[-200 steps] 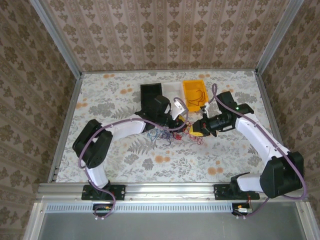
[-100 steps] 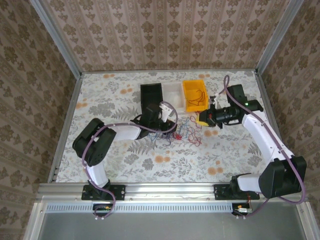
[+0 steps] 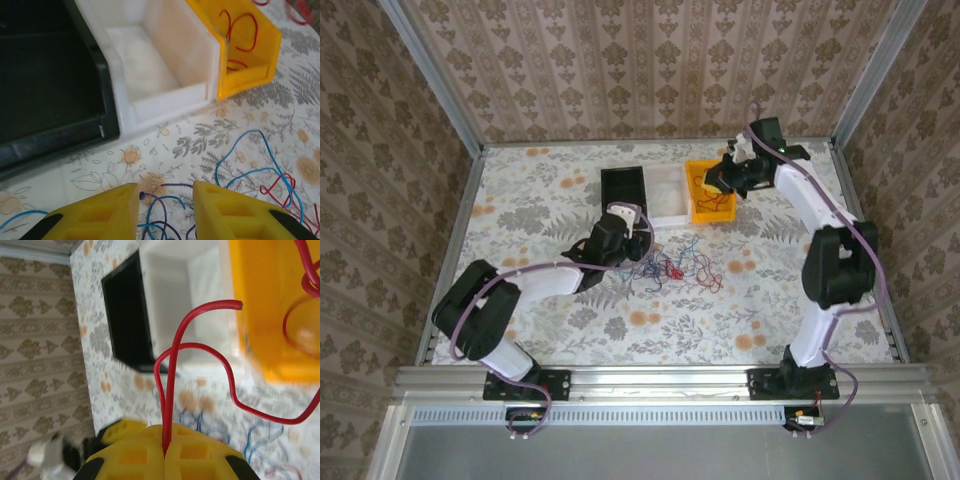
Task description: Untangle the cables
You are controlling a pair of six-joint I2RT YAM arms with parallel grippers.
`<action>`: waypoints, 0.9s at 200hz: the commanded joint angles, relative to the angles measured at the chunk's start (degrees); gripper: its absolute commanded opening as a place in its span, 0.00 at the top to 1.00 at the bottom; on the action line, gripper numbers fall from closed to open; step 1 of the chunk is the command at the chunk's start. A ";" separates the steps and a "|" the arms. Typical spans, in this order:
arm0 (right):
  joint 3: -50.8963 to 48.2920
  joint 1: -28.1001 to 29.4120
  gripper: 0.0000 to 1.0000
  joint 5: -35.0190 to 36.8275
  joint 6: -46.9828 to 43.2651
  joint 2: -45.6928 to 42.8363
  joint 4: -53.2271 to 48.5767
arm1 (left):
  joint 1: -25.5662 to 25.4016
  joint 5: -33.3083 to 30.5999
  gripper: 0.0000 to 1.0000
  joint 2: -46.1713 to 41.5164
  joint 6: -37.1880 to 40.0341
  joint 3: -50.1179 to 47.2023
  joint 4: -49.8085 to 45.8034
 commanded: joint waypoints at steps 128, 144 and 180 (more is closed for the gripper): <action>-9.62 0.12 0.45 19.09 -2.78 -7.25 3.41 | -1.41 -5.89 0.62 -5.44 2.75 -1.95 -8.17; -17.84 1.87 0.45 20.37 -3.59 -12.36 2.51 | -1.87 -3.83 0.61 -3.13 4.32 -0.08 -8.91; -32.45 7.43 0.45 24.08 -4.02 -18.91 -1.31 | -3.32 -0.72 0.56 3.04 6.58 6.16 -12.38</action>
